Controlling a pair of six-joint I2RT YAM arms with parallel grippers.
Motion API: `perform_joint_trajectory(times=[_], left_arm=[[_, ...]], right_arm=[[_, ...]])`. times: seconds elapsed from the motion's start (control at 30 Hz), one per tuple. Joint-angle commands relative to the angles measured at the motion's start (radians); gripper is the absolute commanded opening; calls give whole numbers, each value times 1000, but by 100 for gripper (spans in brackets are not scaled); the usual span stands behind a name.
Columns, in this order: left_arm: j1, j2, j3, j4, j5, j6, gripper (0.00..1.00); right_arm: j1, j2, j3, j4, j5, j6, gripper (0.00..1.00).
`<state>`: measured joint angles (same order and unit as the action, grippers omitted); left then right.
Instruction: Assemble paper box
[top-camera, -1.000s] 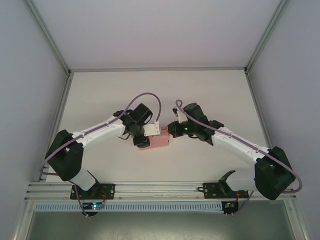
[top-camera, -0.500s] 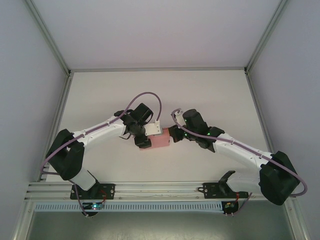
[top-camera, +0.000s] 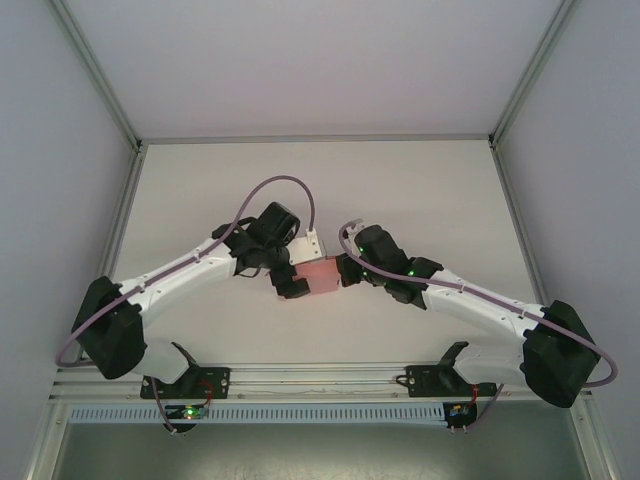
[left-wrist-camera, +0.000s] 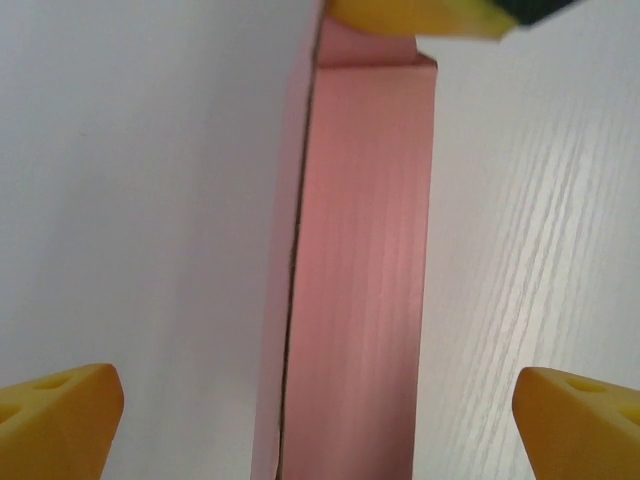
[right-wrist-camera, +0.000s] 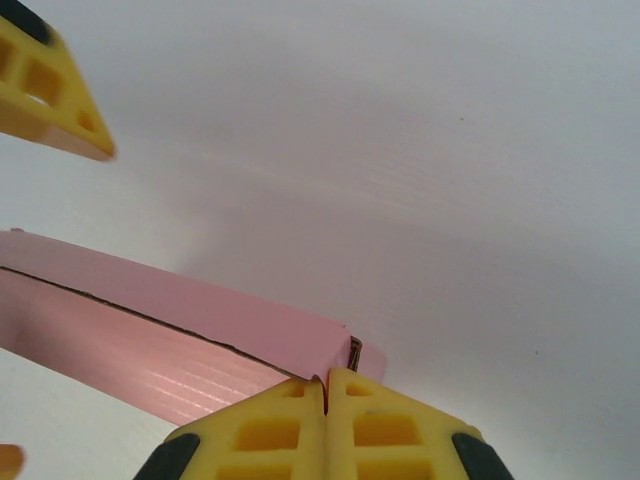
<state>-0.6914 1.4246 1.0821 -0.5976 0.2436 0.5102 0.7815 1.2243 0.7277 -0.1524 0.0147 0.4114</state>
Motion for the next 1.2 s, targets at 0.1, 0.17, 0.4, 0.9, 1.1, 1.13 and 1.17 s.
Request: perform_joint_trajectory(times=[0.1,0.17,0.4,0.9,1.1,1.13,1.17], left_arm=[[-48,-110,-13,11,-164,-296,100],[-51,-162,-37,24,-235,-397,100],[-51,-355,-146,-29,-462,-698,100],[-51,-335,-186,-25,-359,-745,74],[-51,-298,-189,-22,-360,-758,51],[-50,-293,-186,-22,-347,-759,44],[-50,-289,-185,-19,-340,-762,40]], right_arm=[[24,8,15,-114,62,53,0],[29,9,18,-121,70,62,0],[39,11,22,-127,70,73,0],[53,17,39,-150,73,68,0],[53,17,36,-151,73,70,0],[54,17,35,-150,72,70,0],[54,18,35,-151,71,69,0]])
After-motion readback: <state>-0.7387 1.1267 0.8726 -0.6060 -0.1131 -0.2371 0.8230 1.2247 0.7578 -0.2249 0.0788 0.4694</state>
